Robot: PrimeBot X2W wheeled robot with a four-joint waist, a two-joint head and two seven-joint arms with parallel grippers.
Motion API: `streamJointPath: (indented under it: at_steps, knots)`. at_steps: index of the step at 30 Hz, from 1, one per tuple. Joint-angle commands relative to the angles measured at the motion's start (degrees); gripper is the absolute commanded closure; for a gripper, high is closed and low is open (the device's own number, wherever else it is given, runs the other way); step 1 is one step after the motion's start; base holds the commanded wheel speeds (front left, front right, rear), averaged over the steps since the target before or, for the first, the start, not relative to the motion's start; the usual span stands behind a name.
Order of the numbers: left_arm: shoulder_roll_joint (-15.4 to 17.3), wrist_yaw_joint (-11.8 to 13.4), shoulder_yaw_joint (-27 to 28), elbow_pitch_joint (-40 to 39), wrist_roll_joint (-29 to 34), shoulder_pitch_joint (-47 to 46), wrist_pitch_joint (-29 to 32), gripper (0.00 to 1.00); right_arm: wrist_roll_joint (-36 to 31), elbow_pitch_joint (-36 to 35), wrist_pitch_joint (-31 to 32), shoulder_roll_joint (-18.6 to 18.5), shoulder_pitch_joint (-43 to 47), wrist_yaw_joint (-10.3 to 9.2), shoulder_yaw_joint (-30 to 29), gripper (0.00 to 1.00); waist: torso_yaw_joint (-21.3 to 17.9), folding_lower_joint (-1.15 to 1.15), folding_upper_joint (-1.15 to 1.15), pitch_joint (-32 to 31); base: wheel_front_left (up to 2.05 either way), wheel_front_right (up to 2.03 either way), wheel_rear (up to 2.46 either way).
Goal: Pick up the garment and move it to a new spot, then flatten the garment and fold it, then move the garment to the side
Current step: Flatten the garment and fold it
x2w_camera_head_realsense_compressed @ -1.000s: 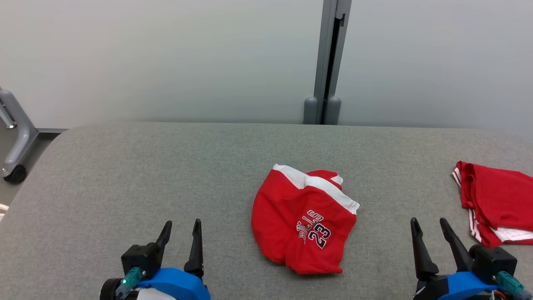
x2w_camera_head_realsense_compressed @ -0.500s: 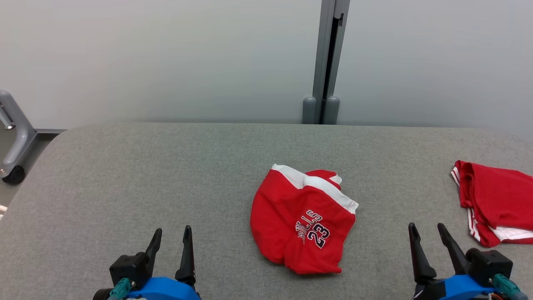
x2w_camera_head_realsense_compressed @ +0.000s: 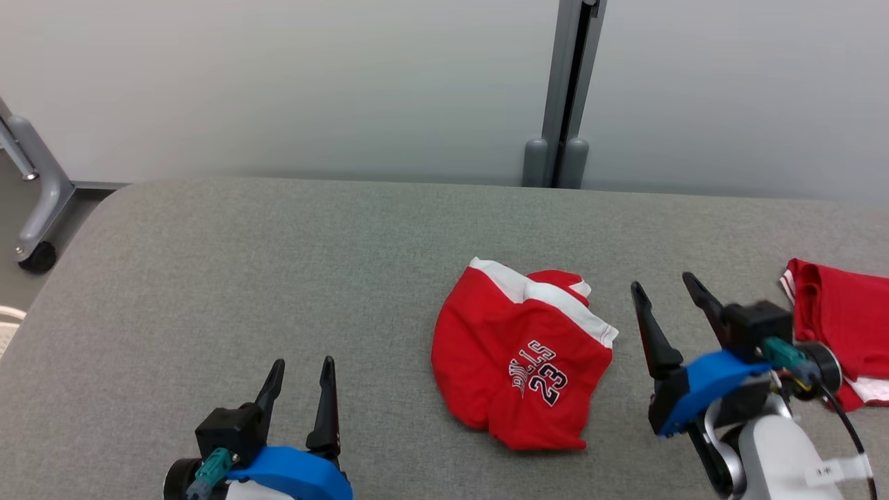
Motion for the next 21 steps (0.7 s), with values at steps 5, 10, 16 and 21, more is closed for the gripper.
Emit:
streamJointPath:
  at_steps: [5,10,16,21]
  knots:
    - [-1.0,0.1,-0.4,-1.4,1.2,-2.5,-0.2,0.0,-1.2,1.3,10.8,-2.0,-11.7,0.01,4.9,0.0,4.0,0.0,-0.01,4.7,0.0,0.0,0.0]
    - [-2.5,-0.5,-0.4,-1.1,1.6,-3.6,-0.3,0.0,4.4,3.9,21.7,-5.6,-21.6,0.01,10.7,0.0,7.5,0.0,-0.01,8.4,0.0,0.0,0.0]
    - [-5.2,-1.7,0.3,-0.5,2.5,-5.2,-0.4,0.0,11.6,8.5,32.0,-10.7,-30.3,0.01,16.1,0.0,12.1,0.0,-0.01,12.6,0.0,0.0,0.0]
    - [-7.1,-3.1,1.6,-0.2,4.0,-6.0,-0.4,0.0,16.4,13.2,38.5,-13.7,-34.1,0.01,18.8,0.0,15.1,0.0,-0.01,15.0,0.0,0.0,0.0]
